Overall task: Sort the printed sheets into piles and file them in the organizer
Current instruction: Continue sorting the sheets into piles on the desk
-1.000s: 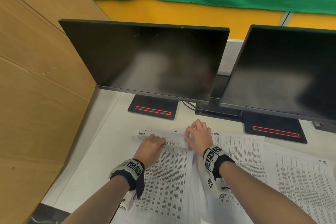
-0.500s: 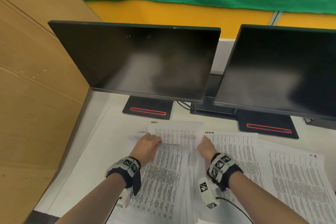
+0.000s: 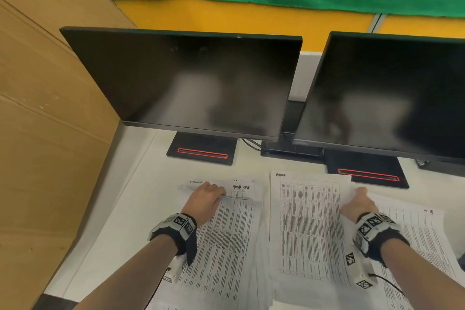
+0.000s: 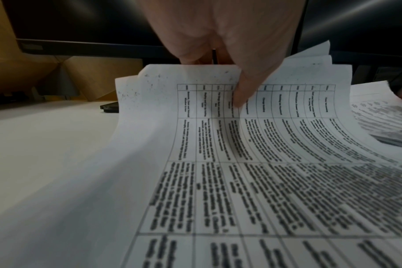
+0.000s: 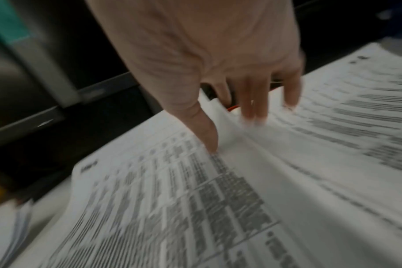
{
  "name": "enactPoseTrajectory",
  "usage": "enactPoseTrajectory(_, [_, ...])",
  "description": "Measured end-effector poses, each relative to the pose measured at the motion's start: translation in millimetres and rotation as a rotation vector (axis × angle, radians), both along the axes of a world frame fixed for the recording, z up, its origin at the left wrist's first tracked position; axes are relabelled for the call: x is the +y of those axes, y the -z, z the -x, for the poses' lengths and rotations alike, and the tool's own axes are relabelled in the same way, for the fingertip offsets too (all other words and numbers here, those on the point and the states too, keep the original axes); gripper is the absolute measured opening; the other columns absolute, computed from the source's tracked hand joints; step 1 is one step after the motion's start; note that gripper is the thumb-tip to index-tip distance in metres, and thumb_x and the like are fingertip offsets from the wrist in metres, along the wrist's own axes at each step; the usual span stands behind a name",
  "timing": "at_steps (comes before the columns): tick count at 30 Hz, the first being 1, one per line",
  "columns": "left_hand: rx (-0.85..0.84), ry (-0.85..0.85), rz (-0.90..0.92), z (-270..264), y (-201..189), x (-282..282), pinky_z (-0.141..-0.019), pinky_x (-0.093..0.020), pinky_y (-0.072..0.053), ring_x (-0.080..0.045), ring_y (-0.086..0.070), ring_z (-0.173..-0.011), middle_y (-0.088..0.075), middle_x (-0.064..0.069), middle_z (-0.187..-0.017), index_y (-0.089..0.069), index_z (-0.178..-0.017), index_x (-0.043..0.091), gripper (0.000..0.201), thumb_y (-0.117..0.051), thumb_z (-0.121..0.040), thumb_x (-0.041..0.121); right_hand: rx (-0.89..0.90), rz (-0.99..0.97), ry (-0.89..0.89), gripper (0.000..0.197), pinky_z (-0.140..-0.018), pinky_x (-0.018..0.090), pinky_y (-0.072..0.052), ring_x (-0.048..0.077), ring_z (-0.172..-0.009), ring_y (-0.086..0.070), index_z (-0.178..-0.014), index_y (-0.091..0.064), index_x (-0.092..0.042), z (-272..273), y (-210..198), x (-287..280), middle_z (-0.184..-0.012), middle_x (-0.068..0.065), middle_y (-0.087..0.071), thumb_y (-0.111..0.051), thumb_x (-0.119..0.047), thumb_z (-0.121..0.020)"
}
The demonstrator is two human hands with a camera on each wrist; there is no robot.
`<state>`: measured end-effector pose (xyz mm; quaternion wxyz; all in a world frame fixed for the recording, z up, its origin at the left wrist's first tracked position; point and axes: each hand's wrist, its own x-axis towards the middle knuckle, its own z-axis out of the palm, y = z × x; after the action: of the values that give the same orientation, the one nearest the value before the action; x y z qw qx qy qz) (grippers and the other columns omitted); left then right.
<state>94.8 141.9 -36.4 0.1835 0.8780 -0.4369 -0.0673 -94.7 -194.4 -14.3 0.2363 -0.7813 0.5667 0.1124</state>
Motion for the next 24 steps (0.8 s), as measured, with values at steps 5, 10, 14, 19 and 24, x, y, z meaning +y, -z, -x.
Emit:
enactPoseTrajectory(5, [-0.001,0.0,-0.021,0.8,0.0,-3.4,-0.081,-0.032,-0.042,-0.022,-0.05,-0.094,-0.065,-0.005,-0.096,-0.06,-0.103,0.013,0.018,-0.046,-0.092,0.01,-0.293,0.298,-0.377,0.046,-0.1,0.042,-0.04,0.025,-0.119,-0.046,-0.132,-0.044,-0.02,-49.0,-12.8,62.5,-0.13,0.009,-0.047,-0.058,-0.022,-0.089])
enactPoseTrajectory(10, [-0.008,-0.012,-0.012,1.9,-3.4,-2.2,-0.081,-0.034,-0.043,-0.023,-0.051,-0.093,-0.065,-0.006,-0.095,-0.061,-0.102,0.012,0.018,-0.046,-0.092,0.01,-0.434,-0.221,-0.539,0.014,-0.096,0.032,-0.049,0.016,-0.095,-0.06,-0.098,-0.067,-0.015,-97.8,4.6,125.0,-0.103,0.002,-0.066,-0.055,-0.02,-0.092])
enactPoseTrajectory(14, [-0.019,-0.019,-0.031,3.7,-3.2,-2.3,-0.081,-0.033,-0.04,-0.024,-0.051,-0.095,-0.064,-0.007,-0.096,-0.061,-0.102,0.012,0.018,-0.046,-0.092,0.011,-0.363,-0.331,-0.385,0.02,-0.079,0.024,-0.047,0.017,-0.092,-0.061,-0.098,-0.067,-0.012,-113.4,19.4,135.2,-0.097,0.002,-0.067,-0.068,-0.026,-0.084])
enactPoseTrajectory(19, [-0.02,-0.018,-0.026,3.4,-3.0,-2.9,-0.082,-0.032,-0.041,-0.023,-0.052,-0.093,-0.065,-0.006,-0.095,-0.061,-0.101,0.012,0.018,-0.045,-0.092,0.012,-0.45,-0.395,-0.241,0.019,-0.068,0.024,-0.048,0.014,-0.083,-0.063,-0.092,-0.063,-0.01,-113.2,31.5,138.9,-0.091,0.002,-0.067,-0.073,-0.02,-0.079])
enactPoseTrajectory(24, [-0.008,-0.014,-0.016,3.2,-4.3,-3.2,-0.079,-0.035,-0.044,-0.024,-0.052,-0.091,-0.065,-0.007,-0.092,-0.062,-0.099,0.011,0.017,-0.047,-0.091,0.01,-0.522,-0.361,-0.256,0.016,-0.074,0.029,-0.05,0.013,-0.079,-0.06,-0.076,-0.059,-0.018,-112.1,33.1,144.7,-0.083,-0.004,-0.063,-0.074,-0.021,-0.078])
